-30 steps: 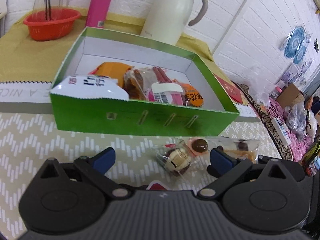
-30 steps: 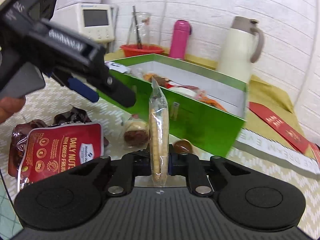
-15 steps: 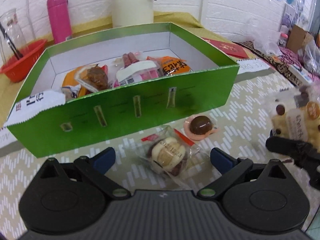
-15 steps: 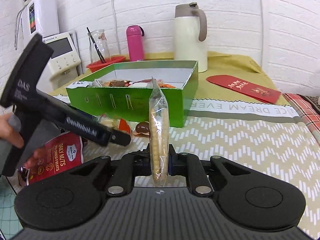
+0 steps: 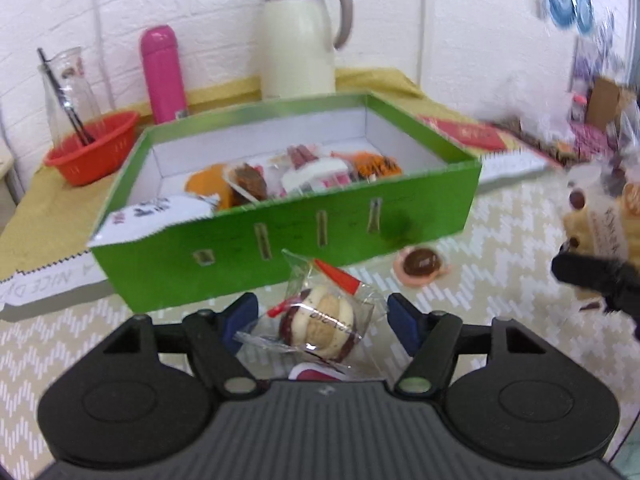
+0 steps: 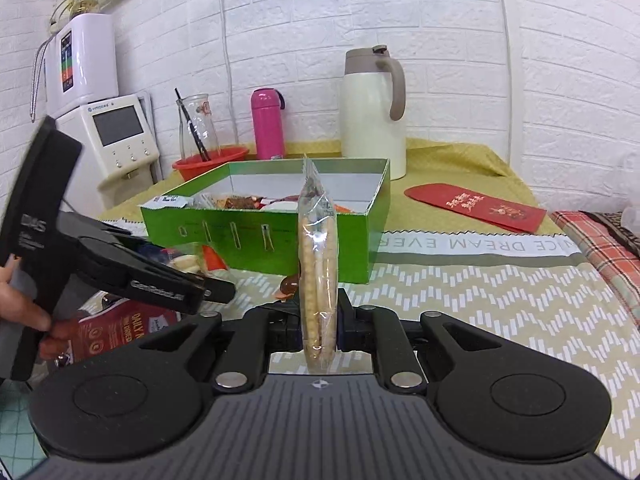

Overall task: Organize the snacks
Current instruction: 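Grasp the round cookie packet with the left gripper while the right gripper grasps the cracker stick bag, then lower the cookie packet and cracker stick bag into the green box and open both grippers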

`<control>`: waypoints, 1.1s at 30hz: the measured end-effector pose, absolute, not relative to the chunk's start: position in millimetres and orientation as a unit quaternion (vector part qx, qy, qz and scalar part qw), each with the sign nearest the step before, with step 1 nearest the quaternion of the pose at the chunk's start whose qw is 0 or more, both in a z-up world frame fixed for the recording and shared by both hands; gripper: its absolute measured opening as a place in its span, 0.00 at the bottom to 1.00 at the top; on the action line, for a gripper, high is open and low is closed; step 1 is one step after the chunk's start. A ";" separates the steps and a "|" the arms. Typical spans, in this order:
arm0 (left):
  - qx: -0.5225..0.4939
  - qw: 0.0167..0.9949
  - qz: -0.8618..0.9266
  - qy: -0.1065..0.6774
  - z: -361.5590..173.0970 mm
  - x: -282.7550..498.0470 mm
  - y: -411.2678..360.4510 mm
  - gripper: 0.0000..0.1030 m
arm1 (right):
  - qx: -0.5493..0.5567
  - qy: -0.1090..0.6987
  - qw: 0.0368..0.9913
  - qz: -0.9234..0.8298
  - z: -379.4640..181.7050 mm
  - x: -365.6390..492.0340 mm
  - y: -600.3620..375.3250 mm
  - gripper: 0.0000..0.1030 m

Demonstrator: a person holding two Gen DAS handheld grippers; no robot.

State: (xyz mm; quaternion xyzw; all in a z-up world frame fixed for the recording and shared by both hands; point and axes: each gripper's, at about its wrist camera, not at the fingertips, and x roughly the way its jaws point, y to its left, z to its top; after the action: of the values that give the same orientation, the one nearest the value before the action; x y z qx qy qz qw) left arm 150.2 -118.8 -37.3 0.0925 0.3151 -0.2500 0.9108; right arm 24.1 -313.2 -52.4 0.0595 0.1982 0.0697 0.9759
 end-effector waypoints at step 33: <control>0.024 0.950 -0.156 0.271 5.4 149.6 -64.4 0.68 | 0.109 0.196 0.970 0.092 -24.3 56.8 -246.9 0.22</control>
State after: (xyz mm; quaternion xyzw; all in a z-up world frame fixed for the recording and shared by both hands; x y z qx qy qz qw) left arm 149.6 -64.4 5.4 0.0238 0.2708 -0.1557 0.9497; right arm 56.8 -246.9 -24.3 0.1090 0.1960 0.0924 0.9701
